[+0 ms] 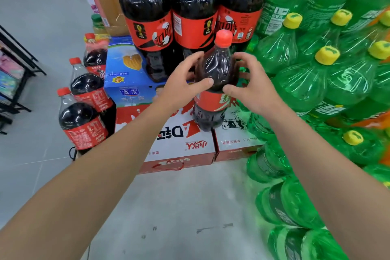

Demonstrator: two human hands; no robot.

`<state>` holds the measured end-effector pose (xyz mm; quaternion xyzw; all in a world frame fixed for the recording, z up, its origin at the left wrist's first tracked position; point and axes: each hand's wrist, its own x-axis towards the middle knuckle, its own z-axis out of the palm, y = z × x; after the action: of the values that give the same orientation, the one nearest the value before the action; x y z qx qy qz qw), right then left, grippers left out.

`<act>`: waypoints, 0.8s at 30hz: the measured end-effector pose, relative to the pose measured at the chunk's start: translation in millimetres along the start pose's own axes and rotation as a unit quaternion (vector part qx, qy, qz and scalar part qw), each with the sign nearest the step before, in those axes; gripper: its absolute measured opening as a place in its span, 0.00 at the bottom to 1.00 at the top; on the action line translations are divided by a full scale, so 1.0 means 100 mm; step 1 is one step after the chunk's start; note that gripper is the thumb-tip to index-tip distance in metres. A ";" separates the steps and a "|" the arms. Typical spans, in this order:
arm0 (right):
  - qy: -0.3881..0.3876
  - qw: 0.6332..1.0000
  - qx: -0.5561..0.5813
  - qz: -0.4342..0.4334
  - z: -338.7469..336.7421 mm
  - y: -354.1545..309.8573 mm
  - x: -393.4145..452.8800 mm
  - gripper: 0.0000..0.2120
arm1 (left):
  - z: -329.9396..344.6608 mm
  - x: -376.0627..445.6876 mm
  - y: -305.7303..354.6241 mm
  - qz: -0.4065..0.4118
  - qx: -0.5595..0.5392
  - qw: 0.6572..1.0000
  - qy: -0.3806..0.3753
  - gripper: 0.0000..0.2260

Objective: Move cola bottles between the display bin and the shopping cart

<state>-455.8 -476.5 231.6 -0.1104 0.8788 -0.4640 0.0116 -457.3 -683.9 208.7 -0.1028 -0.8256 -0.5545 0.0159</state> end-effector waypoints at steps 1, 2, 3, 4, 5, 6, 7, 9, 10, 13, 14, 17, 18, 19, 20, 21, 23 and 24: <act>-0.025 1.000 0.014 0.005 -0.01 0.00 0.02 0.41 | 0.00 -0.03 -0.03 0.000 0.019 1.000 0.015 0.34; -0.055 0.998 0.035 0.014 -0.02 0.00 0.03 0.43 | 0.01 -0.06 -0.06 0.002 0.035 0.999 0.029 0.33; -0.084 0.995 0.053 0.022 -0.03 0.02 0.04 0.44 | 0.02 -0.08 -0.07 0.003 0.042 0.998 0.036 0.34; -0.103 0.992 0.062 0.025 -0.03 0.03 0.05 0.45 | 0.04 -0.10 -0.08 0.005 0.039 0.999 0.036 0.34; -0.107 0.992 0.067 0.026 -0.03 0.06 0.06 0.45 | 0.06 -0.11 -0.08 0.008 0.030 0.999 0.035 0.36; -0.097 0.992 0.072 0.029 -0.02 0.07 0.07 0.45 | 0.08 -0.11 -0.09 0.011 0.019 0.999 0.037 0.37; -0.082 0.993 0.078 0.032 -0.01 0.09 0.08 0.45 | 0.10 -0.10 -0.09 0.011 0.011 0.999 0.040 0.37; -0.051 0.995 0.082 0.029 0.00 0.09 0.07 0.45 | 0.11 -0.04 -0.08 0.008 0.003 0.999 0.044 0.35; -0.034 0.996 0.082 0.024 0.01 0.09 0.07 0.46 | 0.12 0.00 -0.07 0.009 0.002 0.999 0.041 0.35; 0.012 0.996 0.080 0.021 0.01 0.10 0.09 0.47 | 0.16 0.13 -0.01 0.012 -0.004 0.999 0.034 0.35; 0.025 0.996 0.081 0.025 0.02 0.10 0.10 0.46 | 0.18 0.17 0.00 0.014 -0.008 0.999 0.034 0.35; 0.046 0.995 0.077 0.033 0.03 0.12 0.13 0.45 | 0.23 0.24 0.01 0.021 -0.014 0.999 0.036 0.38; 0.049 0.995 0.074 0.038 0.03 0.12 0.13 0.44 | 0.24 0.26 0.01 0.021 -0.015 0.999 0.037 0.38; 0.052 0.995 0.071 0.043 0.03 0.13 0.14 0.42 | 0.25 0.27 0.01 0.019 -0.017 0.999 0.040 0.38; 0.057 0.995 0.071 0.047 0.02 0.13 0.15 0.41 | 0.25 0.29 0.01 0.016 -0.022 0.999 0.045 0.38; 0.063 0.994 0.072 0.046 0.02 0.12 0.17 0.41 | 0.25 0.30 0.03 0.011 -0.029 0.998 0.051 0.38; 0.068 0.995 0.066 0.040 0.01 0.10 0.22 0.40 | 0.26 0.32 0.03 0.007 -0.039 0.997 0.065 0.37; 0.068 0.995 0.061 0.041 0.00 0.09 0.23 0.40 | 0.28 0.33 0.03 0.009 -0.041 0.997 0.070 0.37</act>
<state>-480.3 -476.0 225.8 -0.0420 0.8513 -0.5225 -0.0222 -486.3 -652.5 205.0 -0.0718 -0.7984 -0.5932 0.0741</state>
